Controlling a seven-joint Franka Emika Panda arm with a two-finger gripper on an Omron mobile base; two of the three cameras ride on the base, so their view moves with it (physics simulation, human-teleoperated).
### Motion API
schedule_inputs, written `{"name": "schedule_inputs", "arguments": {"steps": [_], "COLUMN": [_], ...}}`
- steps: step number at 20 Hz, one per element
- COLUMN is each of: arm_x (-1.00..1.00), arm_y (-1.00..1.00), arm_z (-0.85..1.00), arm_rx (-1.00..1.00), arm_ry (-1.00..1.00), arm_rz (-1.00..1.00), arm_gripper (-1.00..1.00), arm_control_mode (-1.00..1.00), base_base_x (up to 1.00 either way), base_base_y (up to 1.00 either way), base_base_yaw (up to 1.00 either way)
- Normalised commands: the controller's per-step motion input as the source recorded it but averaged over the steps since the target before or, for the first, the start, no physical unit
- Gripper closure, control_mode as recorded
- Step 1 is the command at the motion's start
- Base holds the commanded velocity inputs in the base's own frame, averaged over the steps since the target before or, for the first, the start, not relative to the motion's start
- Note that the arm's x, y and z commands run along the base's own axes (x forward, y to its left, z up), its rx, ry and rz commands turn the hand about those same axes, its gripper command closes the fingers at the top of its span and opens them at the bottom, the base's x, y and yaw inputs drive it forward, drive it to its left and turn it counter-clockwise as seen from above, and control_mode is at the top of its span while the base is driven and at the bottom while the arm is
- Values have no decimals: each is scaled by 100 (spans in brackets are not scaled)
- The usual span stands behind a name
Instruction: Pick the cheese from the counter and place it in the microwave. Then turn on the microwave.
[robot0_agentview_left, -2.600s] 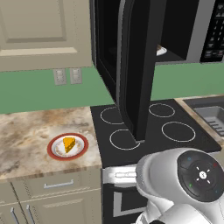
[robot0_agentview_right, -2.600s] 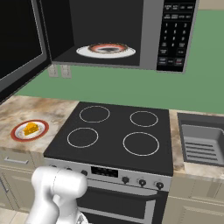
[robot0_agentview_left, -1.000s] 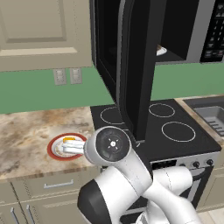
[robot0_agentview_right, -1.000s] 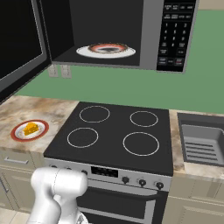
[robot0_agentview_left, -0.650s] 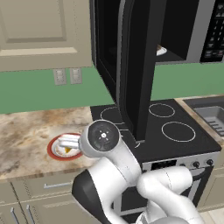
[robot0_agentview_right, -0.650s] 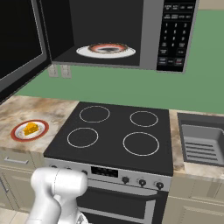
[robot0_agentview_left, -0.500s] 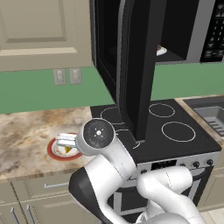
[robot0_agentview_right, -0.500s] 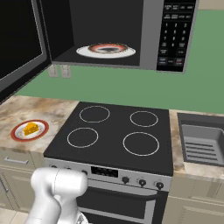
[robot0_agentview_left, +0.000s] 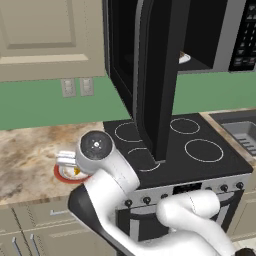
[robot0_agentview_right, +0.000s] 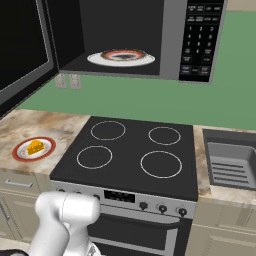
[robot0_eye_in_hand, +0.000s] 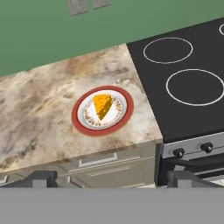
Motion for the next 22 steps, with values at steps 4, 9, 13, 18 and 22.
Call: {"name": "schedule_inputs", "arguments": {"steps": [4, 9, 13, 18, 22], "arm_x": [29, 29, 29, 30, 32], "arm_y": [2, 0, 9, 9, 6], "arm_z": [-4, -7, -16, -24, -22], "arm_rx": [0, 0, 0, 0, -3], "arm_ry": [3, 4, 7, 2, 0], "arm_rz": [0, 0, 0, 0, 0], "arm_gripper": [-100, -100, -100, -100, -100], "arm_control_mode": [-100, -100, -100, -100, -100], "base_base_x": [0, 0, 0, 0, 0], "base_base_y": [0, 0, 0, 0, 0], "base_base_yaw": [0, 0, 0, 0, 0]}}
